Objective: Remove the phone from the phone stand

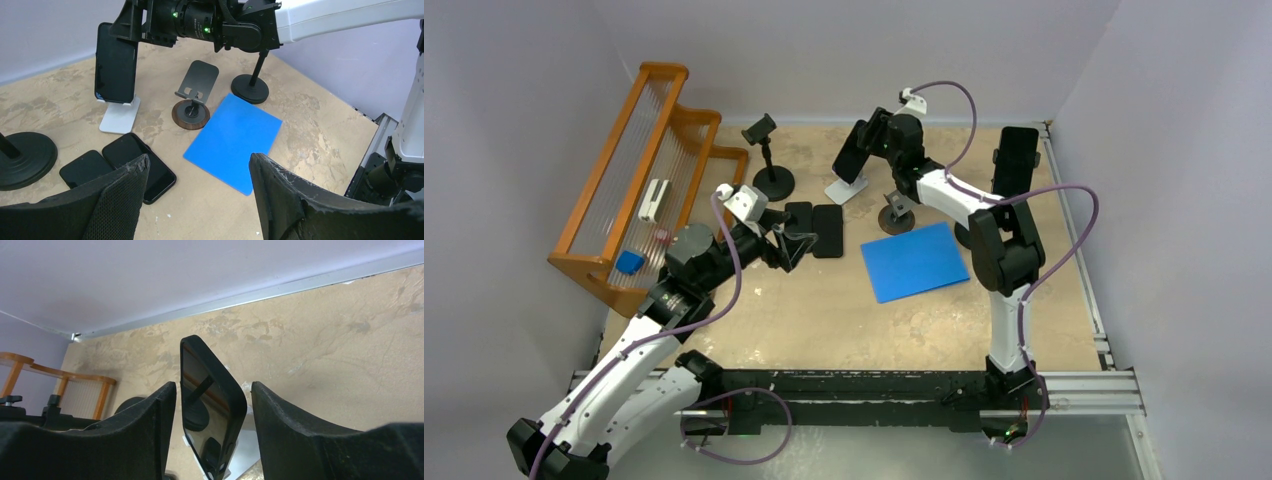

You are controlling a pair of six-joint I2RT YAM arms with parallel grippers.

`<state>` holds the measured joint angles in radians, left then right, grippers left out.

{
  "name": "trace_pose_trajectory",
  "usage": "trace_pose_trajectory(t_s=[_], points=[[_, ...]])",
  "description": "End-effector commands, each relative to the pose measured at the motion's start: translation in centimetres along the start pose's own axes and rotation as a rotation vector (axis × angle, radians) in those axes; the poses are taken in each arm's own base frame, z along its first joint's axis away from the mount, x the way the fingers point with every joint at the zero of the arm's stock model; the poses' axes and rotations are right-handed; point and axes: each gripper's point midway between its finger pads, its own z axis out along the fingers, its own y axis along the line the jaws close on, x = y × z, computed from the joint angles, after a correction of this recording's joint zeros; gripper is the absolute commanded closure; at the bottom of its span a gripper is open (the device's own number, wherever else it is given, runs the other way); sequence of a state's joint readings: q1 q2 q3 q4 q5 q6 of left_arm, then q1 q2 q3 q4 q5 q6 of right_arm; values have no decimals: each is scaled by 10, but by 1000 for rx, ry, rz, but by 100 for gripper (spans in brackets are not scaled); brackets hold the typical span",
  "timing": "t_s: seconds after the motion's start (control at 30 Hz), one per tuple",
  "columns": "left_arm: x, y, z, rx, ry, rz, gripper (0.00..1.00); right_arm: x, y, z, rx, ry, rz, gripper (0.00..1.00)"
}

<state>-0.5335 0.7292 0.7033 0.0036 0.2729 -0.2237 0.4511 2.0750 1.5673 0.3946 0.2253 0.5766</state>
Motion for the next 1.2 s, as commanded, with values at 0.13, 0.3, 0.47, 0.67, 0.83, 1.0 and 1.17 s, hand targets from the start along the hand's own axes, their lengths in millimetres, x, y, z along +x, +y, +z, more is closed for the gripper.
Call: trace_pose_trajectory(t_s=[0.13, 0.3, 0.47, 0.67, 0.83, 1.0, 1.17], points=[[-27, -8, 0, 26, -63, 32, 29, -33, 18, 2, -50, -76, 26, 44], [-26, -8, 0, 25, -61, 32, 29, -32, 15, 4, -48, -72, 26, 50], [-26, -8, 0, 25, -60, 31, 29, -32, 15, 3, -54, -70, 24, 57], [-26, -8, 0, 24, -60, 31, 29, -29, 15, 2, -60, -65, 21, 63], [-26, -8, 1, 27, -60, 32, 29, -30, 19, -2, -83, -65, 24, 68], [-27, -9, 0, 30, -61, 32, 29, -33, 24, -8, -111, -70, 29, 75], [-26, -9, 0, 29, -60, 30, 29, -38, 28, -13, -128, -77, 29, 83]])
